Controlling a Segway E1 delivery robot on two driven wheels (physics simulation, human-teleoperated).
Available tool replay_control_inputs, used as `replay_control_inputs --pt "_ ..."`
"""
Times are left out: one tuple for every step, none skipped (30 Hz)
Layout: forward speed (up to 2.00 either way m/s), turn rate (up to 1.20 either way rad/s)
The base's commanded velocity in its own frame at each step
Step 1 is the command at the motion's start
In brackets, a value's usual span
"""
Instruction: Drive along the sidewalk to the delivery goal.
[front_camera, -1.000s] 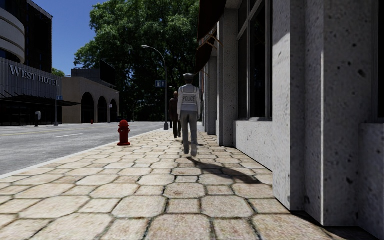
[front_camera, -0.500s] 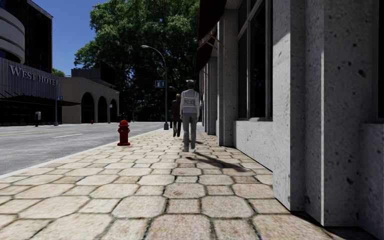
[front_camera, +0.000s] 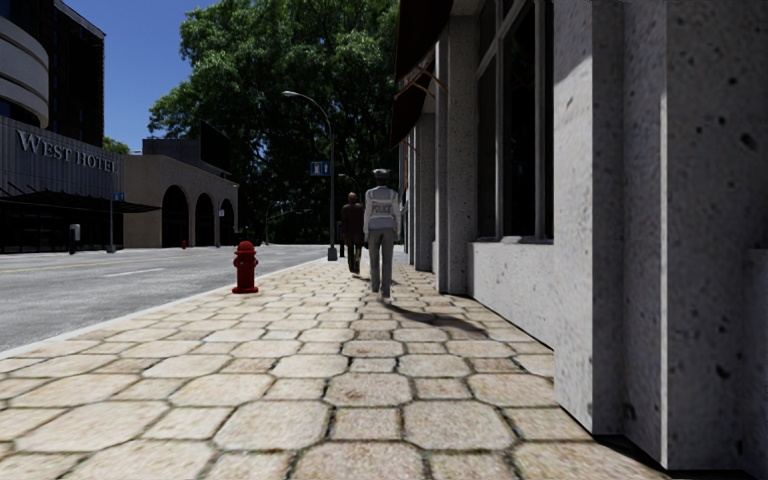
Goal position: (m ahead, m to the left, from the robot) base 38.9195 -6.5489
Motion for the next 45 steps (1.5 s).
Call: replay_control_inputs --pt "2.0 0.0" --pt "2.0 0.0" --pt "2.0 0.0" --pt "2.0 0.0" --pt "2.0 0.0" --pt "2.0 0.0" --pt "2.0 0.0" --pt "2.0 0.0" --pt "2.0 0.0" --pt "2.0 0.0" --pt "2.0 0.0" --pt "2.0 0.0" --pt "2.0 0.0" --pt "2.0 0.0" --pt "2.0 0.0" --pt "2.0 0.0" --pt "2.0 0.0" --pt "2.0 0.0" --pt "2.0 0.0" --pt "2.0 0.0" --pt "2.0 0.0" --pt "2.0 0.0" --pt "2.0 0.0" --pt "2.0 0.0" --pt "2.0 0.0" --pt "2.0 0.0" --pt "2.0 0.0" --pt "2.0 0.0" --pt "2.0 0.03" --pt "2.0 0.03" --pt "2.0 0.06" --pt "2.0 0.09" --pt "2.0 0.1" --pt "2.0 0.12" --pt "2.0 0.12" --pt "2.0 0.12" --pt "2.0 0.12" --pt "2.0 0.12" --pt "2.0 0.16" --pt "2.0 0.18" --pt "2.0 0.21" --pt "2.0 0.31" --pt "2.0 0.36" --pt "2.0 0.37" --pt "2.0 0.37"
